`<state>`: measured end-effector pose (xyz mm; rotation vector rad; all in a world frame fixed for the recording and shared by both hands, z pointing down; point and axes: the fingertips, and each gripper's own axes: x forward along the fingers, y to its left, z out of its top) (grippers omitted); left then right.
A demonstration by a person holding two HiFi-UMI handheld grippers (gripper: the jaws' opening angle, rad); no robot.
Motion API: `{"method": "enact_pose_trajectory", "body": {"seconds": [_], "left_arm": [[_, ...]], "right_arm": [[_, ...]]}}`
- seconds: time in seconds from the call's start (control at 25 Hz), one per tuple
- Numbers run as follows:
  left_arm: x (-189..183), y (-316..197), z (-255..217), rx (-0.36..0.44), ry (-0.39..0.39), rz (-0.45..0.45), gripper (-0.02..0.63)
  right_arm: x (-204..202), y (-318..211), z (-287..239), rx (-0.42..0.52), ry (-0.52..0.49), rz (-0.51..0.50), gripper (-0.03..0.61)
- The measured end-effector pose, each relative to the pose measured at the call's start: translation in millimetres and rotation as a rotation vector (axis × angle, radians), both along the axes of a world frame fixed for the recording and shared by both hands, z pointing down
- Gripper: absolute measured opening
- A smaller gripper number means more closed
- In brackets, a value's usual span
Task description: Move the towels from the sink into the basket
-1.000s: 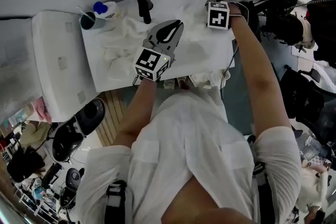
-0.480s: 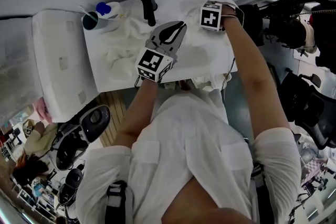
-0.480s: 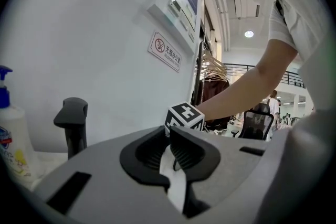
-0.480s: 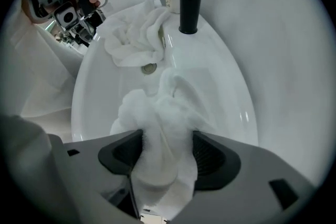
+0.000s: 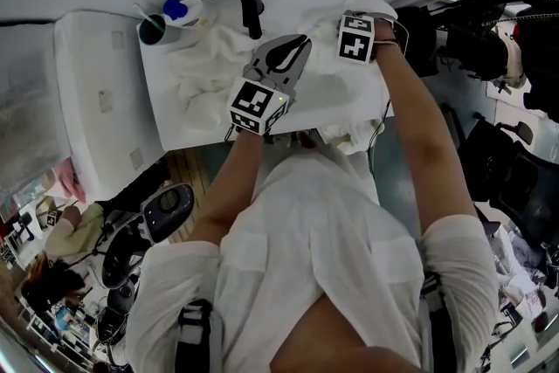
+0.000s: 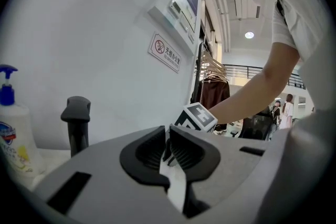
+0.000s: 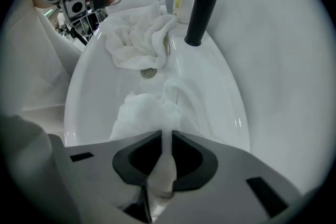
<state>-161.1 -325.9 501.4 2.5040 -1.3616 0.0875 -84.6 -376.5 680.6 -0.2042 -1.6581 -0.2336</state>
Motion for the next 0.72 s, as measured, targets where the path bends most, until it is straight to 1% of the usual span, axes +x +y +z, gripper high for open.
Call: {"method": "enact_pose_trajectory", "body": {"seconds": [0.32,0.72], "left_arm": [[4,7,-13,0.022,-0.001,0.009,0.032],[16,29,-33,0.064,-0.013,0.047,0.032]], "right_arm": [[9,6,-28,0.137,-0.119,0.038,0.067],[24,24,-81,0.295,-0.263,0.173,0.066]]}}
